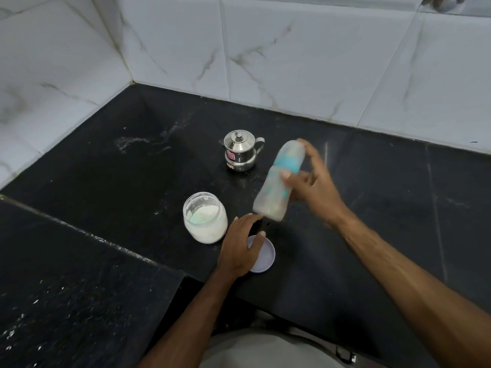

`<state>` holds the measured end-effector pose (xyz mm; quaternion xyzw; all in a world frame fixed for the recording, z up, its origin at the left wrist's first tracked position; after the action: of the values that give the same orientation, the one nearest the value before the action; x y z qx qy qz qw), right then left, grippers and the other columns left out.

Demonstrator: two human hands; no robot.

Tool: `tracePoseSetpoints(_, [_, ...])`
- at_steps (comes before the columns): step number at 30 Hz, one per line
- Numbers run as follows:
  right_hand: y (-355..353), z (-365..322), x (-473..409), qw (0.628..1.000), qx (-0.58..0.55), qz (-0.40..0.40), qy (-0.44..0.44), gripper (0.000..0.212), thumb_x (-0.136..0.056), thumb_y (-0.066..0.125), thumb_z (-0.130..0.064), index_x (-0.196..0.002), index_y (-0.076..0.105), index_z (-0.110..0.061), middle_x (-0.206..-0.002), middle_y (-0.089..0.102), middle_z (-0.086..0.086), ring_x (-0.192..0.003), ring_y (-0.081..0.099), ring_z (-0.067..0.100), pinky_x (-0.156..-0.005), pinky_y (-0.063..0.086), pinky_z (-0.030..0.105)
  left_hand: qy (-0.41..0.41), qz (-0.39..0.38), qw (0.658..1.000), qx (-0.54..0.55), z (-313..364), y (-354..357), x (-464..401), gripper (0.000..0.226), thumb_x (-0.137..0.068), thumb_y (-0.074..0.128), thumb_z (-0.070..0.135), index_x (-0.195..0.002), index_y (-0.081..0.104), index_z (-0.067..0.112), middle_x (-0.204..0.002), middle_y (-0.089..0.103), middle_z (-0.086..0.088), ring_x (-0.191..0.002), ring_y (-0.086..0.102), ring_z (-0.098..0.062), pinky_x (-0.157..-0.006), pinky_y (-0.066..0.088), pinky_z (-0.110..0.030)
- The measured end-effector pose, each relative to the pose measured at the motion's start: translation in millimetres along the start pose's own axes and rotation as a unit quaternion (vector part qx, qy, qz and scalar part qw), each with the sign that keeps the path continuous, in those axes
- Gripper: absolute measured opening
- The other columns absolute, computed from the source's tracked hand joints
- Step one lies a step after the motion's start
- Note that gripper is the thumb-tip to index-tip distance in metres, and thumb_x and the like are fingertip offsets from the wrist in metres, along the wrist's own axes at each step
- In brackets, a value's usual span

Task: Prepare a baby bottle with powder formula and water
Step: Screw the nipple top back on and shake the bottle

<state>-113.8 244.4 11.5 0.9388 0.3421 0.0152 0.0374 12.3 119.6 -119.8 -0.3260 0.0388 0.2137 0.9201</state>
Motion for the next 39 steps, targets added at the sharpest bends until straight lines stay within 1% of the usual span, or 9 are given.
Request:
tracePoseSetpoints(3, [16.5, 9.7, 11.7, 0.989, 0.061, -0.127, 0.033, 0.074, -0.084, 0.068, -0.011, -0.144, 0.028, -0.028, -0.108, 0.071, 0.009, -0.099, 0.071, 0.024, -0.073, 0.059, 0.034, 0.006, -0.003, 1.0, 0.005, -3.0, 0.4, -0.6, 0.044, -0.089, 0.048, 0.037, -0.122, 0.06, 0.01, -0.12, 0.062, 0.001, -0.115, 0.053, -0.015, -0.106, 0.038, -0.049])
tracePoseSetpoints(9, [-16.2, -9.2, -8.7, 0.991, -0.088, 0.096, -0.043, 0.071, -0.085, 0.066, -0.023, -0.145, 0.028, -0.025, -0.101, 0.073, -0.002, -0.096, 0.071, 0.027, -0.072, 0.059, 0.046, 0.0, -0.009, 1.0, -0.007, 2.0, -0.6, 1.4, 0.048, -0.09, 0.042, 0.041, -0.127, 0.058, 0.015, -0.13, 0.059, 0.004, -0.125, 0.048, -0.009, -0.116, 0.023, -0.031])
tracePoseSetpoints(13, [10.7, 4.8, 16.0, 0.996, 0.035, -0.082, 0.031, 0.074, -0.08, 0.069, -0.017, -0.142, 0.03, -0.031, -0.108, 0.07, 0.008, -0.096, 0.072, 0.021, -0.069, 0.058, 0.032, -0.004, -0.029, 0.999, -0.025, -6.7, 2.4, -1.7, 0.048, -0.09, 0.041, 0.042, -0.124, 0.058, 0.013, -0.126, 0.061, 0.0, -0.121, 0.05, -0.013, -0.114, 0.026, -0.035])
tracePoseSetpoints(15, [16.2, 8.6, 20.0, 0.989, 0.067, -0.125, 0.044, 0.075, -0.082, 0.069, -0.013, -0.143, 0.03, -0.03, -0.11, 0.07, 0.009, -0.099, 0.071, 0.023, -0.073, 0.059, 0.034, -0.004, -0.032, 0.999, -0.026, -9.2, 4.2, -2.1, 0.049, -0.091, 0.04, 0.043, -0.124, 0.059, 0.012, -0.125, 0.062, 0.0, -0.121, 0.052, -0.016, -0.112, 0.029, -0.04])
tracePoseSetpoints(20, [-7.1, -8.2, -1.5, 0.997, -0.041, 0.064, -0.017, 0.071, -0.087, 0.067, -0.021, -0.145, 0.027, -0.027, -0.112, 0.068, 0.013, -0.099, 0.07, 0.032, -0.076, 0.059, 0.05, -0.001, -0.009, 1.0, -0.005, 2.3, -0.9, 1.5, 0.049, -0.089, 0.042, 0.042, -0.127, 0.058, 0.014, -0.129, 0.059, 0.004, -0.125, 0.047, -0.009, -0.116, 0.023, -0.03])
tracePoseSetpoints(25, [18.0, 9.3, 19.5, 0.99, 0.062, -0.122, 0.039, 0.075, -0.084, 0.068, -0.009, -0.144, 0.028, -0.028, -0.11, 0.07, 0.013, -0.099, 0.071, 0.027, -0.073, 0.059, 0.036, -0.002, -0.011, 1.0, -0.004, -3.8, -0.2, -1.2, 0.04, -0.089, 0.045, 0.035, -0.115, 0.061, 0.01, -0.115, 0.063, 0.0, -0.109, 0.054, -0.016, -0.104, 0.039, -0.045])
tracePoseSetpoints(31, [-11.8, -5.3, -0.2, 0.995, -0.029, 0.097, -0.016, 0.066, -0.091, 0.065, -0.015, -0.145, 0.028, -0.027, -0.106, 0.07, 0.005, -0.098, 0.071, 0.03, -0.072, 0.06, 0.043, 0.002, -0.013, 1.0, -0.009, -0.3, -0.3, 1.2, 0.05, -0.089, 0.041, 0.041, -0.127, 0.058, 0.014, -0.13, 0.059, 0.003, -0.126, 0.046, -0.009, -0.115, 0.02, -0.026])
tracePoseSetpoints(36, [17.3, 10.6, 23.9, 0.992, 0.069, -0.098, 0.037, 0.073, -0.084, 0.069, -0.013, -0.143, 0.03, -0.031, -0.111, 0.07, 0.01, -0.098, 0.071, 0.024, -0.072, 0.059, 0.033, -0.001, -0.035, 0.999, -0.018, -8.5, 2.5, -1.5, 0.051, -0.09, 0.041, 0.043, -0.125, 0.057, 0.01, -0.126, 0.061, -0.003, -0.121, 0.052, -0.017, -0.114, 0.026, -0.034])
tracePoseSetpoints(39, [4.3, 2.5, 11.7, 1.0, 0.01, 0.014, 0.008, 0.068, -0.087, 0.068, -0.016, -0.142, 0.032, -0.03, -0.106, 0.072, 0.011, -0.096, 0.072, 0.027, -0.07, 0.058, 0.039, -0.001, -0.021, 1.0, -0.011, -4.9, 1.0, -0.8, 0.048, -0.09, 0.041, 0.041, -0.122, 0.059, 0.01, -0.125, 0.062, -0.002, -0.121, 0.051, -0.017, -0.115, 0.024, -0.032])
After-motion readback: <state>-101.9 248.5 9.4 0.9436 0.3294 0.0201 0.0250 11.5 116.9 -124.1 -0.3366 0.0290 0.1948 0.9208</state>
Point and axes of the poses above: each hand's wrist, its own x-axis away from the middle knuckle, its own y-axis out of the palm, z = x × y, the point moved 4 cm from there along -x, towards the middle knuckle
